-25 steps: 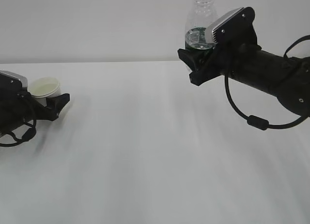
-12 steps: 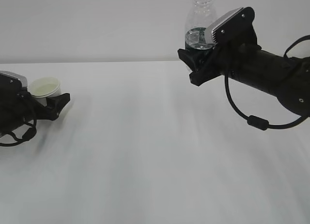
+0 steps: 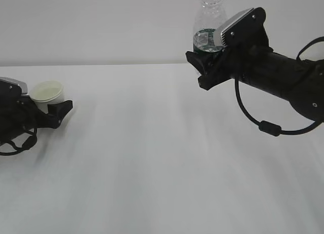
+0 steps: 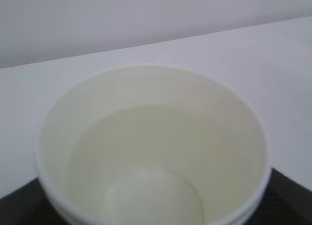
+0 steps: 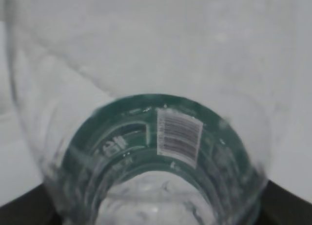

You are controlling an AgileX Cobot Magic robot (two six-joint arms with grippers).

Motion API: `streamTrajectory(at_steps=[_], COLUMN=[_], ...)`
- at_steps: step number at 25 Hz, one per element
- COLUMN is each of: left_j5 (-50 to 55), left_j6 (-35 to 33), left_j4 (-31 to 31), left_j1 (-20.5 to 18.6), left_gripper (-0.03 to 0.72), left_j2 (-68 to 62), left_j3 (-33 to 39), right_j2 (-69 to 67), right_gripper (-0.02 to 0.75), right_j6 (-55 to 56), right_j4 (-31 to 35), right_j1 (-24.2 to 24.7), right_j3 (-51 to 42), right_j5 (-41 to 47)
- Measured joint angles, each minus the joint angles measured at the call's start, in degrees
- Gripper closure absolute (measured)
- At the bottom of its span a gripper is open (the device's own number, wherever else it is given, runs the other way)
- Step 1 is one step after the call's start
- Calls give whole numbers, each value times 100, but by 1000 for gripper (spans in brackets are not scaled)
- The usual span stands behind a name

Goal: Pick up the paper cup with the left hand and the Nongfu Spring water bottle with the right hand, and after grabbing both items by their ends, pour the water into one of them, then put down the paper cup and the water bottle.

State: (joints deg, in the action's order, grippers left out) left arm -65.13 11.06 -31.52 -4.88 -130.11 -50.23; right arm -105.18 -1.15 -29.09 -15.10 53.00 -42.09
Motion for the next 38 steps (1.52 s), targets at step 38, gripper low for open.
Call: streamTrajectory(at_steps=[38], left_j5=[458], left_j6=[0], left_j4=[197], left_j1=[-13], left_gripper=[69], left_j2=[709], left_j3=[938], right_j2=[0], right_gripper=[256], right_j6=[-27], right_j4=[0], right_j1=[0], right_j3=[0], right_j5=[-73])
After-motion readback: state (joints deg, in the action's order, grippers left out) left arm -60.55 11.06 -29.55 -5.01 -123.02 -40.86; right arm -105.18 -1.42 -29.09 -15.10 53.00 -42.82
